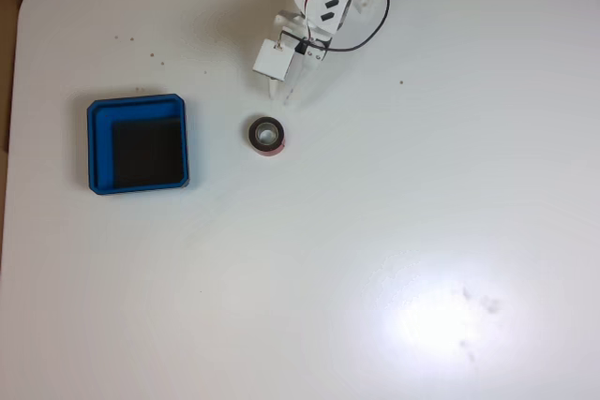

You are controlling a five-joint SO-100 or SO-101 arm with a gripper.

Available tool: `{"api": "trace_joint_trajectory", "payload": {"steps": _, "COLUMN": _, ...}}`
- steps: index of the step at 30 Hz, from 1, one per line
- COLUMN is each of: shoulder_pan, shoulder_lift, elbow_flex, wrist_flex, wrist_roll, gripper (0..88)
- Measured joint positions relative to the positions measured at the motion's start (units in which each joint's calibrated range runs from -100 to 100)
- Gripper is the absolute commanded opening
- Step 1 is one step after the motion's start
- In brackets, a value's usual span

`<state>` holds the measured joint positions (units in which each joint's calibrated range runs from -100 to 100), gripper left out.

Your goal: Pick the red roll and drop it in the blue box

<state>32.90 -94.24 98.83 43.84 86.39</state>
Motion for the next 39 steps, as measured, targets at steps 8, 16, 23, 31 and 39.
{"api": "trace_joint_trajectory", "payload": {"steps": 8, "shoulder_pan": -0.49, "shoulder_lift": 1.52, "elbow_flex": -1.43, "wrist_flex": 0.00, "wrist_roll": 0.00, "gripper": 2.7}}
{"api": "trace_joint_trajectory", "payload": {"steps": 16, "shoulder_pan": -0.49, "shoulder_lift": 24.81, "elbow_flex": -20.90, "wrist_flex": 0.00, "wrist_roll": 0.00, "gripper": 2.7}}
{"api": "trace_joint_trajectory", "payload": {"steps": 23, "shoulder_pan": -0.49, "shoulder_lift": 46.99, "elbow_flex": -35.78, "wrist_flex": 0.00, "wrist_roll": 0.00, "gripper": 2.7}}
{"api": "trace_joint_trajectory", "payload": {"steps": 31, "shoulder_pan": -0.49, "shoulder_lift": 61.56, "elbow_flex": -43.95, "wrist_flex": 0.00, "wrist_roll": 0.00, "gripper": 2.7}}
{"api": "trace_joint_trajectory", "payload": {"steps": 39, "shoulder_pan": 1.88, "shoulder_lift": 68.33, "elbow_flex": -49.96, "wrist_flex": 0.00, "wrist_roll": 0.00, "gripper": 2.7}}
